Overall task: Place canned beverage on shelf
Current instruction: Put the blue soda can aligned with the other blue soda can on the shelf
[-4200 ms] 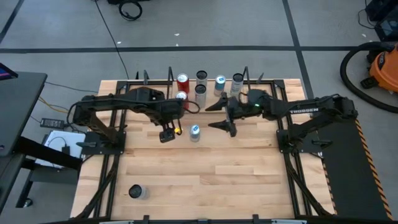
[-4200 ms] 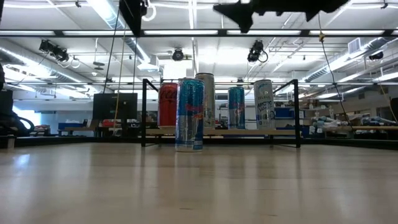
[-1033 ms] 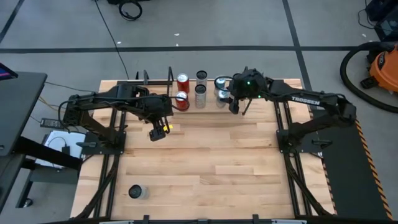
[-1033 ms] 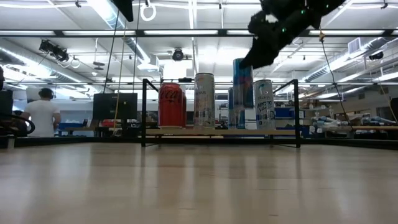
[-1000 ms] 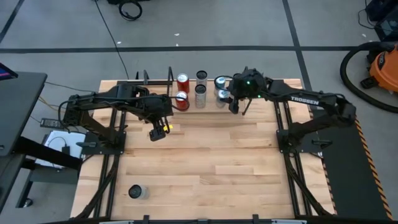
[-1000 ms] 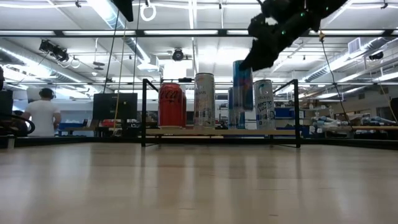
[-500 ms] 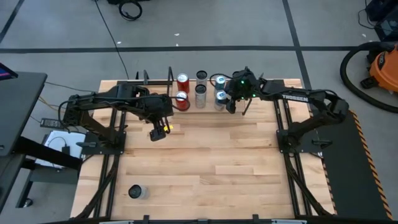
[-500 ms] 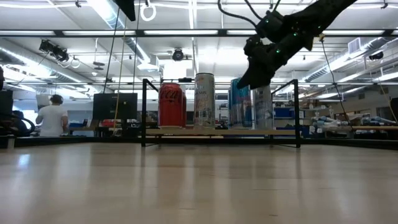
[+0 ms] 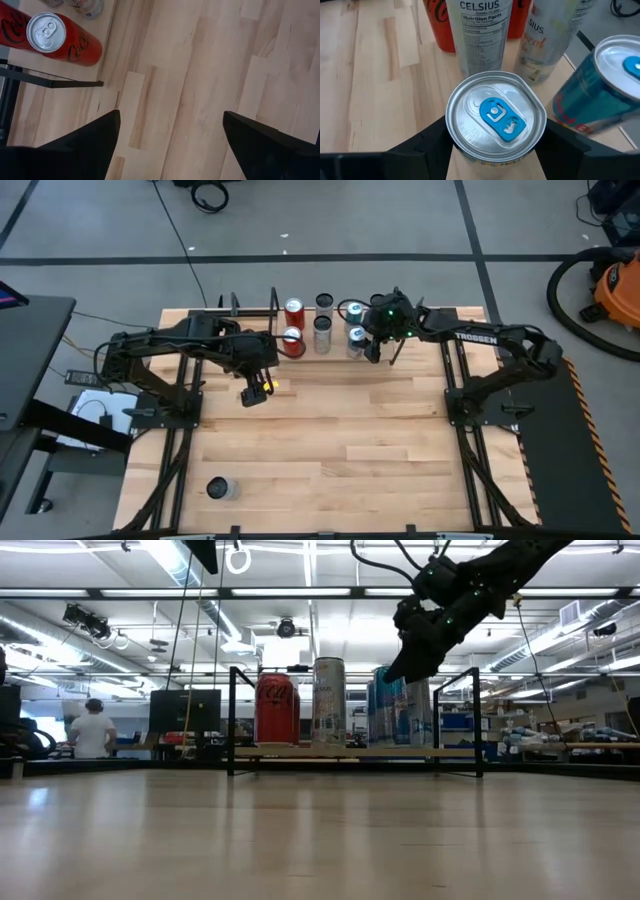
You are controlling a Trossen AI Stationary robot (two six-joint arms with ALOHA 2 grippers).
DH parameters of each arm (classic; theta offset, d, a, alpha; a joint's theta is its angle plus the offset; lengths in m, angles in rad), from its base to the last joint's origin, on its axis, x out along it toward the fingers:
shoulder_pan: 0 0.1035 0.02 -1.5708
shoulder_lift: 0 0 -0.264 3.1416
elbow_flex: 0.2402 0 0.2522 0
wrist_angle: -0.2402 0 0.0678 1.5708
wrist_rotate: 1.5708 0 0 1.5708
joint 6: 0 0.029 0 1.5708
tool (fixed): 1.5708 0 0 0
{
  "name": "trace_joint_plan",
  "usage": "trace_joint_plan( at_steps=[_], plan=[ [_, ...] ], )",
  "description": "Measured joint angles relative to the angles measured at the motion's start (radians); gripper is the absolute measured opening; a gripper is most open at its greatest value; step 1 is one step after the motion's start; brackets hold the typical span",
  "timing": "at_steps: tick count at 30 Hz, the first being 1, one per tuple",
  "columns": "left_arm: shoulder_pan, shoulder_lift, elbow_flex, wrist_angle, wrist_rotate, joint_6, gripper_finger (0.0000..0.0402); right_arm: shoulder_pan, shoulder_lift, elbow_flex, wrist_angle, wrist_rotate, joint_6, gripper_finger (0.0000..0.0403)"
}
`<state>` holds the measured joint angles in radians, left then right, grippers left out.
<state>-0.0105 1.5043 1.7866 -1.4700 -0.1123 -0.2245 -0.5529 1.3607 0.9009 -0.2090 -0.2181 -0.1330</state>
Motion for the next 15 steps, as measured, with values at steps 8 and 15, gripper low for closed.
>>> trace_joint_plan(
  at_steps=[8, 15],
  plan=[
    [0.0, 0.0, 0.0, 0.0, 0.0, 0.0, 0.0355, 0.001, -0.005, -0.001, 0.007, 0.015, 0.01, 0.0275],
    [0.0, 0.0, 0.0, 0.0, 0.0, 0.0, 0.0355, -0.001, -0.005, 0.0, 0.028, 0.016, 0.003, 0.0288]
  ],
)
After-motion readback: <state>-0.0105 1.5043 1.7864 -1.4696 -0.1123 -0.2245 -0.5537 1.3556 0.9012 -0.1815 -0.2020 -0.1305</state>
